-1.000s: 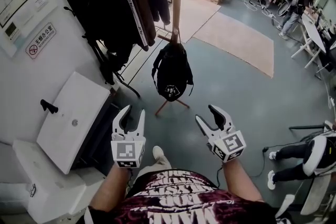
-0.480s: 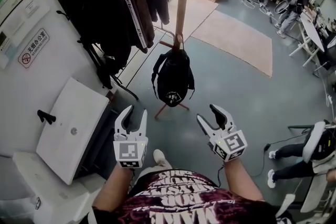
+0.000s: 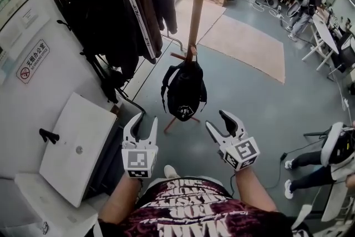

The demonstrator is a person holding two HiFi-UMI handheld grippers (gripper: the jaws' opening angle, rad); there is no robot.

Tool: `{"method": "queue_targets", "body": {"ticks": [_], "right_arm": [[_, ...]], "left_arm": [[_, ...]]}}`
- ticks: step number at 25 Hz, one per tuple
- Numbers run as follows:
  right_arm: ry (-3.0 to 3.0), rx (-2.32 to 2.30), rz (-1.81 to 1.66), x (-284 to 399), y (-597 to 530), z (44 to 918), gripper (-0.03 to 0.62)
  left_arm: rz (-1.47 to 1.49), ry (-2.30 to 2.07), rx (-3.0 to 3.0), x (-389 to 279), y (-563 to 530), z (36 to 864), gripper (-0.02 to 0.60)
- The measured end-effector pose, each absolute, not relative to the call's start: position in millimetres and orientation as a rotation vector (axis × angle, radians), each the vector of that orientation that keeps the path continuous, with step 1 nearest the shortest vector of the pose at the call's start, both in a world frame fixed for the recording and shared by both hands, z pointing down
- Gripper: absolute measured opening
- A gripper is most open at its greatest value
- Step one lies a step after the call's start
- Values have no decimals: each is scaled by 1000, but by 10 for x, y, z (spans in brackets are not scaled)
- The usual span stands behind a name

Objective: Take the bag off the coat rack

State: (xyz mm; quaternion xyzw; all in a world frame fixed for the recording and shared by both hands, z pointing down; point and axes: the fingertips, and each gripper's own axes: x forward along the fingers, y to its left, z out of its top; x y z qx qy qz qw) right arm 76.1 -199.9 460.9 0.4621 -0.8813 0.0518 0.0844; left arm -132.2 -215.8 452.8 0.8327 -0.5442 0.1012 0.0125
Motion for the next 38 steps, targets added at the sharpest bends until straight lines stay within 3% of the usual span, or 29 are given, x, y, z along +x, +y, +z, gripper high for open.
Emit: {"method": "queue_targets", "body": {"ticks": [14,38], "right_arm": [[-2609,1432,207,776,-2176,4687,238],[-2663,1272,213,756,-3467,4734,213]], "left_arm": [[278,-1595,2597,-1242,-2473,4621,155],[291,-1570,2628,-804,-3508,4535,155]]}}
